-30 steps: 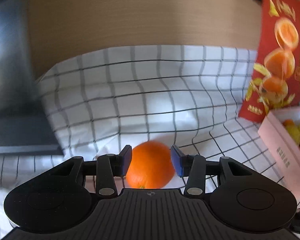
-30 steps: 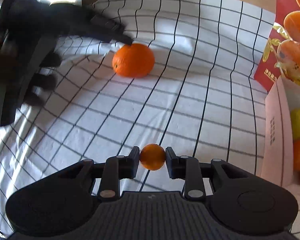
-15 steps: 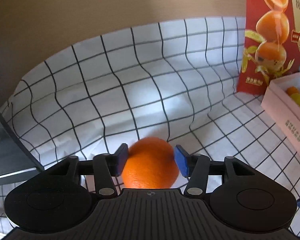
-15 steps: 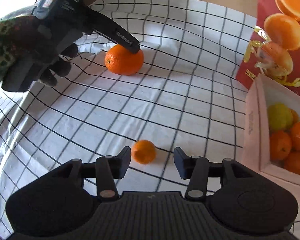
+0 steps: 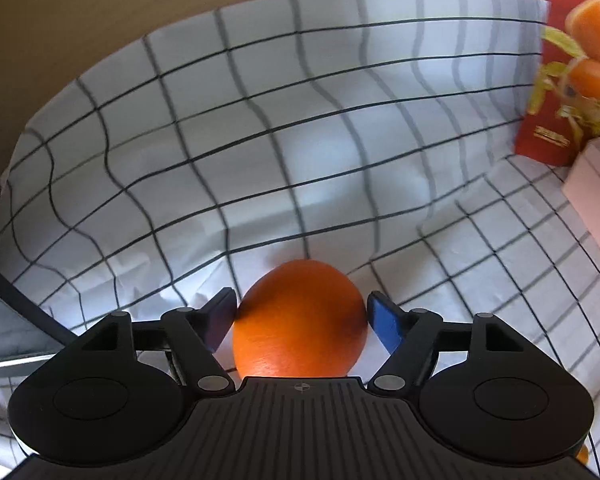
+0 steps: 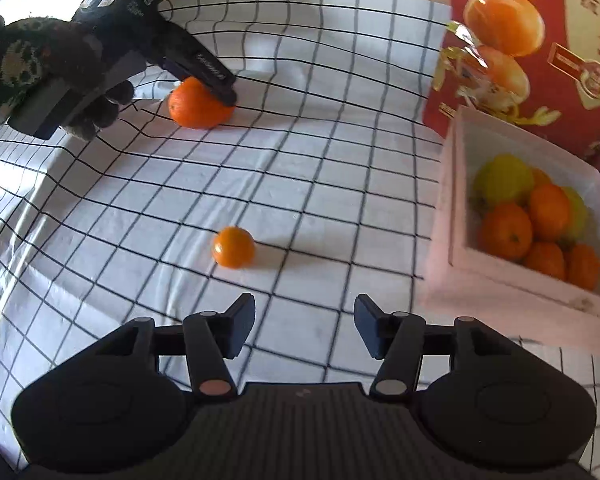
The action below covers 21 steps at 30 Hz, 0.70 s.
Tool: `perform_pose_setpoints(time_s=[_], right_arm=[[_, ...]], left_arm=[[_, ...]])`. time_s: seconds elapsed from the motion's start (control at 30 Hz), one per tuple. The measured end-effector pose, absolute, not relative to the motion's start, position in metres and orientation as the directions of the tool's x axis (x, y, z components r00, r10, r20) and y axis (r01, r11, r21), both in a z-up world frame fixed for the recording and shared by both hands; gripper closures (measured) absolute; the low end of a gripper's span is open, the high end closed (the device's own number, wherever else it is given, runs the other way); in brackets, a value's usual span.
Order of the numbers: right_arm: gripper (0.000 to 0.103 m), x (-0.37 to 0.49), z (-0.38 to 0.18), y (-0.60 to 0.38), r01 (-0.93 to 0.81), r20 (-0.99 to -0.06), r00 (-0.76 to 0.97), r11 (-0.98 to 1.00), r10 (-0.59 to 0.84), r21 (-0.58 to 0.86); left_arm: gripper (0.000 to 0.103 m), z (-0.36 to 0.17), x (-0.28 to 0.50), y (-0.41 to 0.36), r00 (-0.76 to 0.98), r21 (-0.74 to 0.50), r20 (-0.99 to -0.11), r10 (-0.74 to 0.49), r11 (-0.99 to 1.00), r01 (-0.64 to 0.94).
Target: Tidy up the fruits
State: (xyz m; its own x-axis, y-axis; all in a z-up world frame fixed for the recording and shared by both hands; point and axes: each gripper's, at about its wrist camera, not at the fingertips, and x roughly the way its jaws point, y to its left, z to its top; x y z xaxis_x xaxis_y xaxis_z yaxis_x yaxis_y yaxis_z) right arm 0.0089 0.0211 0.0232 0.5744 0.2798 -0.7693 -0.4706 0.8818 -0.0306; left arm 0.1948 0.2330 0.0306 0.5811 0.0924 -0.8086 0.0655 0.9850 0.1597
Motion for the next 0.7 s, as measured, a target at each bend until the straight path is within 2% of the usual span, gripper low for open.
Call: perform_pose_setpoints(time_s=[0.13,0.37,0.53,0.7], right_arm=[[0.048,0.004,0.022,0.008,-0.435,-0.772,0.585,0.9,0.25,-0.039],[0.048,-0.004,0.018,-0.01,-0.393,-0.782,0.583,0.919,0.221,-0.032],[0.048,-0.008,0.021,-0.014,-0.395,-0.774,0.592,0.918,0.225,-0.035],[0.048,-0.005,0.029,-0.008,-0.431,-0.756,0.596,0.902,0.27,-0.017]], left_arm=[[0.025,0.026,0.2,0.243,0.576,0.134,-0.812,0.095,0.991,0.025],[0.026,0.024,0.186,0.242,0.613,0.165,-0.784,0.098,0.985,0.054],[0.027,0.035,0.153,0.244,0.625,0.159,-0.775,0.098,0.986,0.043],[0.028,0.044,0.095,0.255,0.647,-0.007,-0.763,0.006,1.0,-0.017]])
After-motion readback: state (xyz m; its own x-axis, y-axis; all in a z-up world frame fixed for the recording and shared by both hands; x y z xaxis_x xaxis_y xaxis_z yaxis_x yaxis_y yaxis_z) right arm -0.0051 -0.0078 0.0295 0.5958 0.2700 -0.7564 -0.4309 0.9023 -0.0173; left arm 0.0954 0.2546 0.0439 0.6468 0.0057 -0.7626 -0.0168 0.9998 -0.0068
